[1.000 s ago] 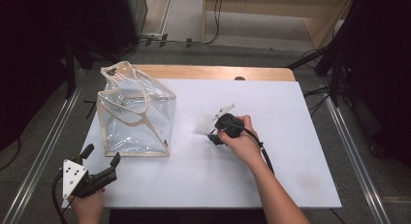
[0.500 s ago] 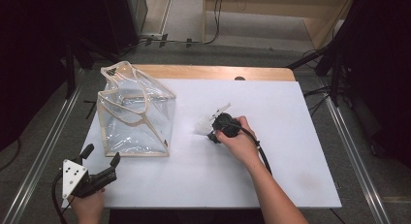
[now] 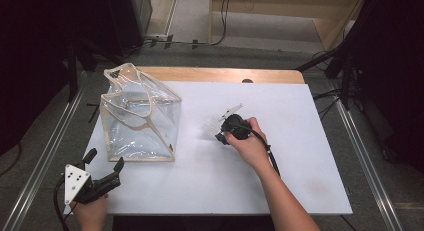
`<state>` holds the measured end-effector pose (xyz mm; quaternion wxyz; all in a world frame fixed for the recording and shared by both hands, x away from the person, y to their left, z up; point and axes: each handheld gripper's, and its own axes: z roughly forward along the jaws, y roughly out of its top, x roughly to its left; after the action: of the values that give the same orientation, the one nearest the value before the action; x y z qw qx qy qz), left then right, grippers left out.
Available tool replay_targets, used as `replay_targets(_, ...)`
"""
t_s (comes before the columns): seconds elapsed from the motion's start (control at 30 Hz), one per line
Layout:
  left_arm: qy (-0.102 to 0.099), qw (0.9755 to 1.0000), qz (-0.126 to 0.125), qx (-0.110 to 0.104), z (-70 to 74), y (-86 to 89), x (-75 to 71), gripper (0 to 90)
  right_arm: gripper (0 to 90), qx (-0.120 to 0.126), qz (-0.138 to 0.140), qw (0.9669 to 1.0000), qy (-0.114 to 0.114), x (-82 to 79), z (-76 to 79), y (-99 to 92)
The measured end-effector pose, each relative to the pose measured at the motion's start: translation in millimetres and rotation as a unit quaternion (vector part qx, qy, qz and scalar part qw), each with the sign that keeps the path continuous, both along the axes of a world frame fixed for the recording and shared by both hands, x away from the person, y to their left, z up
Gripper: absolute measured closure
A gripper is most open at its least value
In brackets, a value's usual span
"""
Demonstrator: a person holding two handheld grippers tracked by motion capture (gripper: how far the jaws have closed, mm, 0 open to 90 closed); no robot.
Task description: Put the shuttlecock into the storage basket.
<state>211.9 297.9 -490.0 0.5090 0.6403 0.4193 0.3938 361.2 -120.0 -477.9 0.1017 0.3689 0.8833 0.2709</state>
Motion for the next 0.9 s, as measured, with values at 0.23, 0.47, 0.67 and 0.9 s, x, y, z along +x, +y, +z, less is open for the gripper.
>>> replay_targets(0.23, 0.000, 1.0000, 0.000, 0.000, 0.0, 0.0, -0.1, 13.3, 62.3, 0.011, 0.002, 0.9999, -0.005, -0.9, 5.8, 2.3)
replay_targets(0.47, 0.000, 1.0000, 0.000, 0.000, 0.0, 0.3, -0.1, 13.2, 62.3, 0.023, 0.006, 0.9996, -0.013, 0.4, 14.5, 5.0)
replay_targets(0.67, 0.000, 1.0000, -0.001, -0.001, 0.1, 0.6, -0.1, 13.3, 62.3, 0.034, 0.007, 0.9993, -0.017, 0.9, 21.9, 6.4)
replay_targets(0.9, 0.000, 1.0000, -0.001, -0.001, 0.1, 0.7, -0.1, 13.3, 62.3, 0.050, 0.006, 0.9985, -0.023, 1.7, 28.6, 7.2)
